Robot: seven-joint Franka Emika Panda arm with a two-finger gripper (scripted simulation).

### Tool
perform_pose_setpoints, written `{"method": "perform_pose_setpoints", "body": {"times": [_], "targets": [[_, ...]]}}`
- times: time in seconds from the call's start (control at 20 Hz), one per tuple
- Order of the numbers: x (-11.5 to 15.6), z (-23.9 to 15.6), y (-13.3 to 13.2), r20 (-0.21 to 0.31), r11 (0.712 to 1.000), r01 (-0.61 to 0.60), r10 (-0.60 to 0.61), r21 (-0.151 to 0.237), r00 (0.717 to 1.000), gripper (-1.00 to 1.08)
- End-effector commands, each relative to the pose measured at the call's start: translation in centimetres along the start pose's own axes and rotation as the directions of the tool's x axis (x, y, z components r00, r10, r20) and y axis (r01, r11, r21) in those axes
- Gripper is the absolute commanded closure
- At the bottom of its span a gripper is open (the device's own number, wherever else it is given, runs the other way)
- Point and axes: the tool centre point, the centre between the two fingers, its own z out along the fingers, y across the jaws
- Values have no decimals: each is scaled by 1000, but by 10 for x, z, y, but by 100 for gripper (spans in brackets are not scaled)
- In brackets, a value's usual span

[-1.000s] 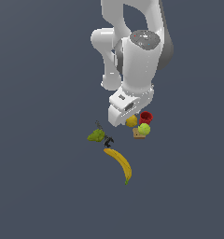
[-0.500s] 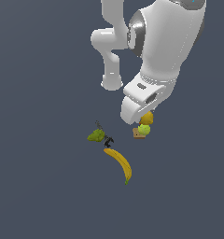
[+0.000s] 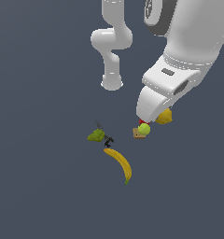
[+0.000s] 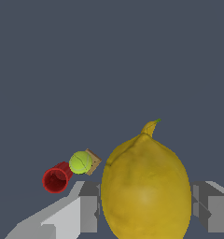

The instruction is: Pick up a designated object from a clutter of objects.

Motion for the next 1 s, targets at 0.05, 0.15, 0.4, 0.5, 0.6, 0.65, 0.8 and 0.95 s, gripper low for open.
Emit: {"method": "perform_pose_setpoints", "body": {"times": [0.05,0.15,0.4,0.5,0.6,0.65,0.8,0.95], "targets": [[14,-17,0,0,1000,0,0,0,1000,108],[22,-26,0,0,1000,0,0,0,1000,108],[39,-46,1,0,1000,0,0,0,1000,108],[45,-53,1,0,1000,0,0,0,1000,108],[50,-58,1,0,1000,0,0,0,1000,108],[52,-61,1,0,1000,0,0,0,1000,108],[57,-67,1,0,1000,0,0,0,1000,108],[61,-71,2,0,1000,0,0,0,1000,108]]}}
